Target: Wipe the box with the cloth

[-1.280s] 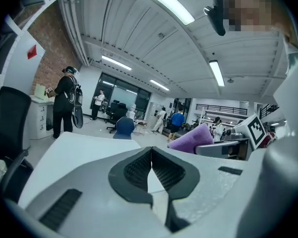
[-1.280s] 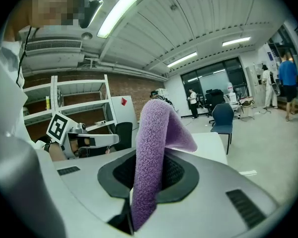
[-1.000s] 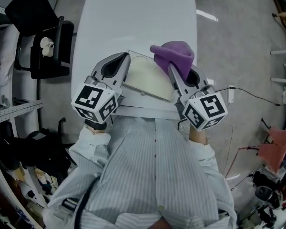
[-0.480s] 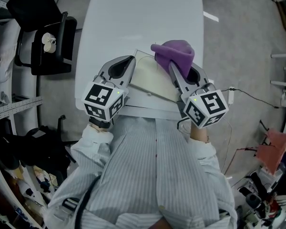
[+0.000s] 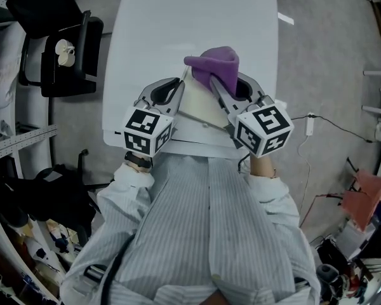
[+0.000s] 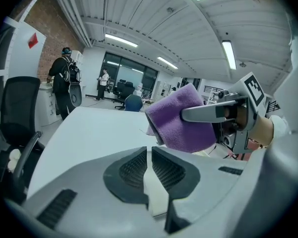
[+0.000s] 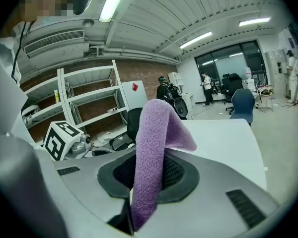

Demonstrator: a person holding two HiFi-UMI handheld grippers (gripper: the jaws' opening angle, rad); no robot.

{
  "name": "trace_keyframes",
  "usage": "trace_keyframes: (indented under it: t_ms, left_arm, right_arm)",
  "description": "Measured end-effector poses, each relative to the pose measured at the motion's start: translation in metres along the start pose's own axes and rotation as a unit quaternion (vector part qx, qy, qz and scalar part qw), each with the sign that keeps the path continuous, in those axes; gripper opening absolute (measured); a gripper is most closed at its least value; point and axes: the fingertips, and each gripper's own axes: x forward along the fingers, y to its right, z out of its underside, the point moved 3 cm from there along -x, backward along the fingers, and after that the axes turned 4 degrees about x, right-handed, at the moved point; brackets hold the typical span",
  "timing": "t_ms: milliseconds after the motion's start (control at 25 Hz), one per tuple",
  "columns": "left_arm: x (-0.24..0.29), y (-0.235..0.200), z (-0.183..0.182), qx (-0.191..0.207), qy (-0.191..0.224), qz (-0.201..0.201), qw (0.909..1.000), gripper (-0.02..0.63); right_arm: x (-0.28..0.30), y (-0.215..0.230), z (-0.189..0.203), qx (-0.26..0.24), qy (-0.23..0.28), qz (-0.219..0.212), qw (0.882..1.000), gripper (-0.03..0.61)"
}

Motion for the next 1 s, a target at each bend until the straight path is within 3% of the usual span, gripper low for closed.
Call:
trace_keyframes:
  t_ms: [480,760,1000]
  left_arm:
    - [0.013,-0.011,0.039,-0.008,-0.046,-0.006,0.9989,0.044]
    - [0.021,-0.011,0.051,-0.001,-0.064,-0.008,0.9979,0.046]
    - [0.026,-0.012,0.054,0.012,-0.067,-0.015,0.9976,0.046]
  right_arm:
    - [0.063,0.012,0.04,0.015,-0.095,-0.013,0.995,0.066]
    - [0.078,0.022,0.062,-0.108,-0.179,0.033,0.977,0.067]
    - [0.085,0.02,0.064,-0.168,-0.21,0.052,0.962,0.067]
